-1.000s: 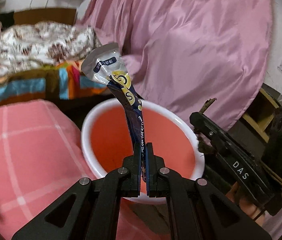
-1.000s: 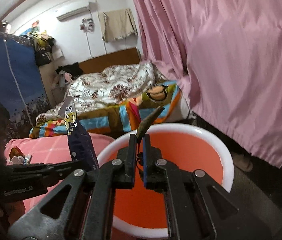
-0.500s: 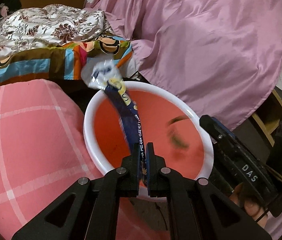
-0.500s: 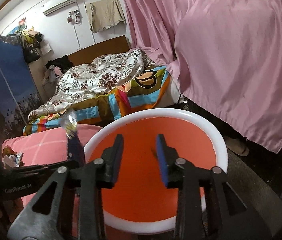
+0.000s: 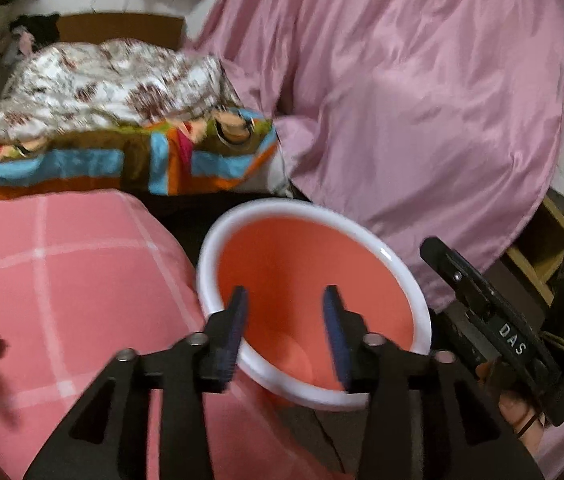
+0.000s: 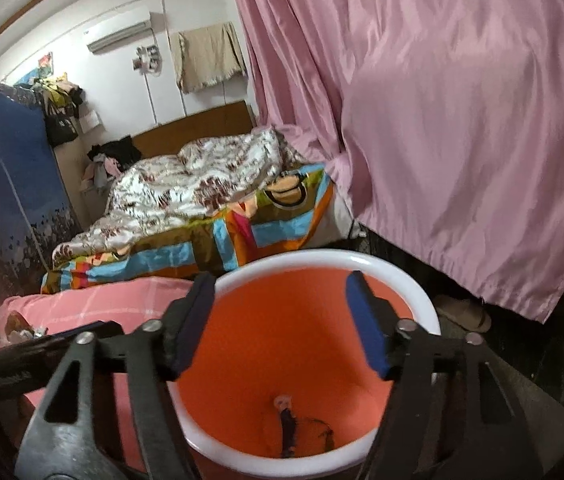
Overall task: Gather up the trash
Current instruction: 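Open the left tool to drop the wrapper into the bucket, then move the left tool back over the bedspread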
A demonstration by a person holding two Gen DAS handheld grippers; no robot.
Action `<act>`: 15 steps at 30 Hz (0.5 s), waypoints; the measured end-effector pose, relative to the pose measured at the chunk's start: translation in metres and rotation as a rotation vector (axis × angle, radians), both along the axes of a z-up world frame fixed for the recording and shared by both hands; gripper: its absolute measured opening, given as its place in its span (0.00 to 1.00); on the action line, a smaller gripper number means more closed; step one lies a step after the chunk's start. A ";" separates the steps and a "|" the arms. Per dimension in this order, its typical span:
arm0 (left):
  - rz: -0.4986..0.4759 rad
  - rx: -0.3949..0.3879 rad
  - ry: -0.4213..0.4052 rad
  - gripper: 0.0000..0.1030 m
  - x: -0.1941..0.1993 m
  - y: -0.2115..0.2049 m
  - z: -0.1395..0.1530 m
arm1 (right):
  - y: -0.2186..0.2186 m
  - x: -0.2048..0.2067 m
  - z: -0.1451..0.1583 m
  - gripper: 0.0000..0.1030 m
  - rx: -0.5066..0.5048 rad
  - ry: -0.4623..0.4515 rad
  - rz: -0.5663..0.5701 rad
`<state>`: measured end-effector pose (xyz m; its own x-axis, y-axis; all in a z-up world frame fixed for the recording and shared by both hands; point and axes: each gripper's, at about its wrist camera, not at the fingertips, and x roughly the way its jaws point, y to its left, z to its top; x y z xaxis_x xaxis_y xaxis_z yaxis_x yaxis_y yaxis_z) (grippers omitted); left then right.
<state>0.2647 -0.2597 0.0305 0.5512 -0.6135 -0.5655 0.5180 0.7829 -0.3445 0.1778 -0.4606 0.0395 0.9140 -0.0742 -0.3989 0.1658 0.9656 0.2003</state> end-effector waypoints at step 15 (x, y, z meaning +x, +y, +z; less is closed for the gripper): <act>0.403 -0.029 -0.384 0.95 -0.053 0.122 0.054 | 0.077 -0.023 0.047 1.00 -0.026 -0.321 0.135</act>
